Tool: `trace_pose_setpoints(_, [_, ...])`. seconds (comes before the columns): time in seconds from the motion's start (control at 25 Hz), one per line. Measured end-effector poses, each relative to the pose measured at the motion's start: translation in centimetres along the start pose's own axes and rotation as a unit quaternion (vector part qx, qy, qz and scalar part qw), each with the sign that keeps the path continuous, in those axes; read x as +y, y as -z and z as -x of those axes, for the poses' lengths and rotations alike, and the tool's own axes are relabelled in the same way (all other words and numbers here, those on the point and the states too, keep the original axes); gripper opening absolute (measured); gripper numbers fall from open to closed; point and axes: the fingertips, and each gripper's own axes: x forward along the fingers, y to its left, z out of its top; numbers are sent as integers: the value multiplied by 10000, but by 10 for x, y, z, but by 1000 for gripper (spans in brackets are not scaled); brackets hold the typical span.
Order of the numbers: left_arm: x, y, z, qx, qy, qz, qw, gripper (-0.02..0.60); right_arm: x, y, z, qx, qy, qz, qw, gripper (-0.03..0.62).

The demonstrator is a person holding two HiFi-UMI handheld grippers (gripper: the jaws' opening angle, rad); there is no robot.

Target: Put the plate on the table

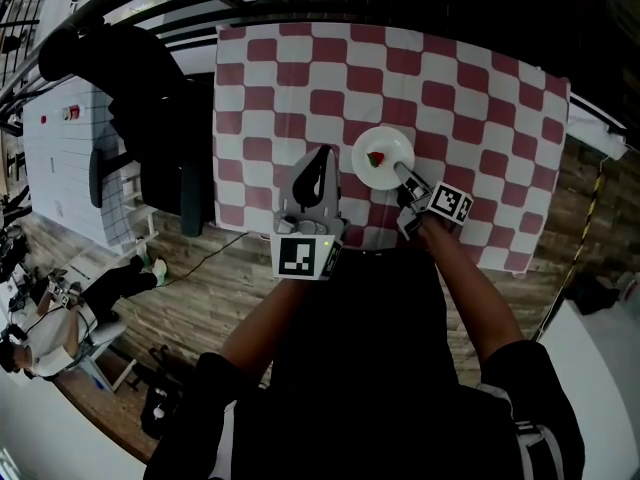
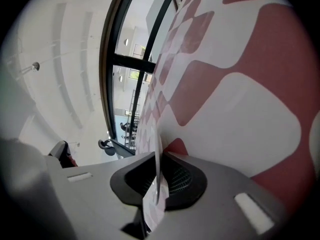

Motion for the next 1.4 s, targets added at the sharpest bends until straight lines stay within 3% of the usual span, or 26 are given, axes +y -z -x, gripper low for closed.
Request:
trace_pose_setpoints(0.12, [-6, -1, -1, -267, 220, 144, 9993, 9, -7, 4, 1, 171, 382, 247, 9988, 25])
trace_pose_setpoints(0.36, [-20, -5, 0, -184, 450, 147, 9987, 9, -10, 11, 3, 218, 847, 384, 9954, 88])
trace_pose_setpoints(0.76, [-15, -5, 15, -80, 359, 294, 9989, 9, -13, 17, 16, 315, 1685, 977, 9803, 184])
trace_pose_setpoints(1.04, [-13, -12, 27, -257, 351, 241, 9988, 9, -15, 16, 31, 225, 1875, 949, 9774, 207])
trace_pose_setpoints(1.4, [-16, -12, 54, -234, 406, 246, 9986, 9, -7, 11, 53, -75, 1790, 1167, 9769, 223])
